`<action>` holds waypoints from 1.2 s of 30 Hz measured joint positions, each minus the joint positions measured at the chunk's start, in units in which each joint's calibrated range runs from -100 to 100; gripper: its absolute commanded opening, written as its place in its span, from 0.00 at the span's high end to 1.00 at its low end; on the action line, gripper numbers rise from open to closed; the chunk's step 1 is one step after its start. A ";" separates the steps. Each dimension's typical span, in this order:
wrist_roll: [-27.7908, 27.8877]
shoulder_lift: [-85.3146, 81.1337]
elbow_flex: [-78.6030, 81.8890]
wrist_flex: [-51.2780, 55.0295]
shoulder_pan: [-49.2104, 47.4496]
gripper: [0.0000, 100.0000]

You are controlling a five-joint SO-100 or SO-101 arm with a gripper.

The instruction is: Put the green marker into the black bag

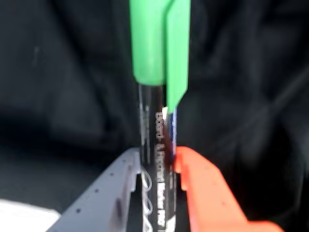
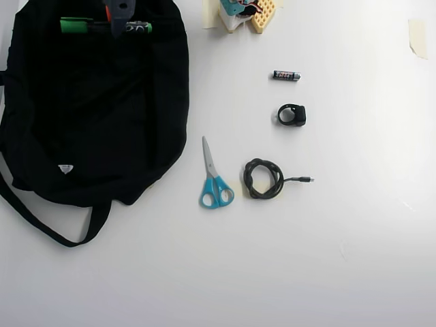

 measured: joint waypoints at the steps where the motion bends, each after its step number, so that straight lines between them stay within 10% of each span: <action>1: 0.00 7.56 -6.37 -0.17 1.10 0.98; 16: 0.00 36.61 -25.39 4.47 1.10 0.75; 22: -0.10 19.26 -37.03 21.30 -17.27 0.75; 25: -2.64 8.97 -37.19 21.81 -31.52 0.98; 28: -6.59 8.63 -37.19 21.90 -45.85 0.98; 36: -7.03 -2.16 -26.42 21.90 -52.83 0.98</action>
